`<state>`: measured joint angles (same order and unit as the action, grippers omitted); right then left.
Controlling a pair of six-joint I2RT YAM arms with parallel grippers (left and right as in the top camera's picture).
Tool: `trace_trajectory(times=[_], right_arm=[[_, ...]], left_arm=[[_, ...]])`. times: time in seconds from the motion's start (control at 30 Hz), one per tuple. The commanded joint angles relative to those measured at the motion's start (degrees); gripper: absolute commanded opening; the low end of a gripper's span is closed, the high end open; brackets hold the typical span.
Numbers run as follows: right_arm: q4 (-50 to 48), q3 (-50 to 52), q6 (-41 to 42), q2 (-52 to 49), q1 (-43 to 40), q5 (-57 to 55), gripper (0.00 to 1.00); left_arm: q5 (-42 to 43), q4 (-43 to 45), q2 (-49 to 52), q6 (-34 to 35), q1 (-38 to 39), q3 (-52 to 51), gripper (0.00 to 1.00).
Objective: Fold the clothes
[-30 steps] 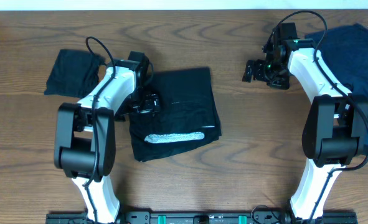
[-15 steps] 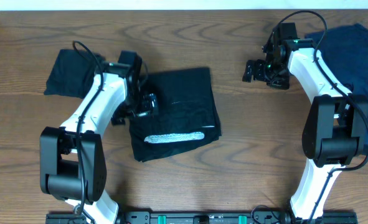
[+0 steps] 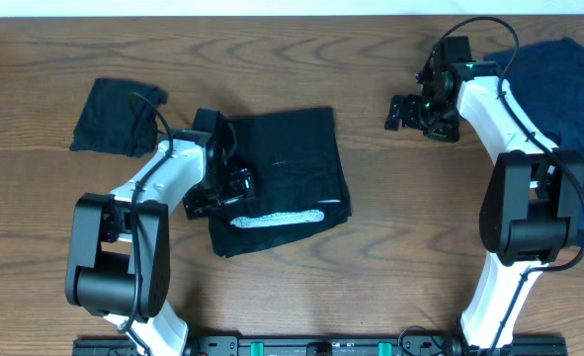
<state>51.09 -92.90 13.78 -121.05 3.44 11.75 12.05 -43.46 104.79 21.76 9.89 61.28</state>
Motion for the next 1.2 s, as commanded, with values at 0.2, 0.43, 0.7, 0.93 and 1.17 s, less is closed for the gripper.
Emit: trace_trajectory(times=[0.2, 0.43, 0.7, 0.93, 1.17], right_arm=[[-0.09, -0.74, -0.57, 1.38, 0.33, -0.39, 0.99], [-0.07, -0.74, -0.57, 1.38, 0.33, -0.39, 0.99], [-0.09, -0.74, -0.57, 1.38, 0.33, -0.39, 0.99], [-0.09, -0.74, -0.57, 1.38, 0.33, -0.39, 0.99], [-0.07, -0.74, -0.57, 1.38, 0.33, -0.39, 0.99]], left_arm=[[-0.42, 0.00, 0.44, 3.02, -0.22, -3.72, 0.95], [-0.44, -0.11, 0.44, 2.99, -0.22, -3.72, 0.50], [-0.48, -0.09, 0.44, 2.95, -0.22, -3.67, 0.18], [-0.96, 0.87, 0.44, -0.35, -0.24, -2.67, 0.06], [-9.01, 0.52, -0.04, -4.46, -0.22, 3.08, 0.06]])
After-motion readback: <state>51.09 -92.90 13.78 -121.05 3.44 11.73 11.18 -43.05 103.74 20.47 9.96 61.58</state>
